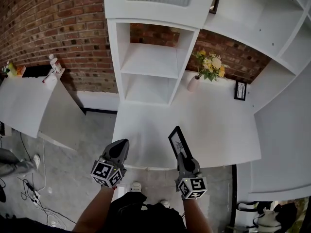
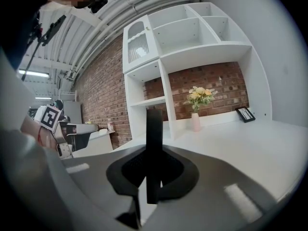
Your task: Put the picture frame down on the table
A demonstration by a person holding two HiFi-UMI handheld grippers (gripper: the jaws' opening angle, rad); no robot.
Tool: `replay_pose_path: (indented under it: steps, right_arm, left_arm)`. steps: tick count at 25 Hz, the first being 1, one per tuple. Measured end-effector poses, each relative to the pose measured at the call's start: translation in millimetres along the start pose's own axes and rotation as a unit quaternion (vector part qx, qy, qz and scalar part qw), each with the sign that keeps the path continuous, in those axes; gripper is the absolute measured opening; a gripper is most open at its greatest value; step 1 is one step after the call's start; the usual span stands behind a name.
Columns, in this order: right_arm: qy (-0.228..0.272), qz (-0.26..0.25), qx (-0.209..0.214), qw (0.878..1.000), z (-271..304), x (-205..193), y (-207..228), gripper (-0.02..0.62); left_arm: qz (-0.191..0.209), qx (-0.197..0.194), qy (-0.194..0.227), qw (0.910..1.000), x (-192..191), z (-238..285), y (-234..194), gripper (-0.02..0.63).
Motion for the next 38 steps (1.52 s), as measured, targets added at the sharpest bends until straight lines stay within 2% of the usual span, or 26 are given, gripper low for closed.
replay_pose_path:
  steps: [7, 14, 26, 38]
  right_arm:
    - [-0.005, 0.008, -0.017, 1.0, 19, -10, -21, 0.025]
    - [-0.021, 0.017, -0.02, 0.999, 25, -26, -34, 0.025]
    - [-0.031, 0.013, 0.002, 0.999, 45, -33, -26, 0.025]
    - [-0.05, 0.005, 0.03, 0.998, 62, -40, -7, 0.025]
  left_arm:
    - [-0.001, -0.035, -0.013, 0.9993, -3, 7, -21, -0.005]
    - [-0.012, -0.049, -0.015, 0.9986, -5, 9, -26, -0.005]
    - [-0.029, -0.025, -0.031, 0.9988, -20, 17, -25, -0.005]
    - [-0.035, 0.007, -0.028, 0.999, -30, 31, -20, -0.005]
Point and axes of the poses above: the fingertips, and each gripper's own axes: z forward along the fingers, y to its right, x out of its top, the point moved 9 cm from there along -z, backward along the fingers
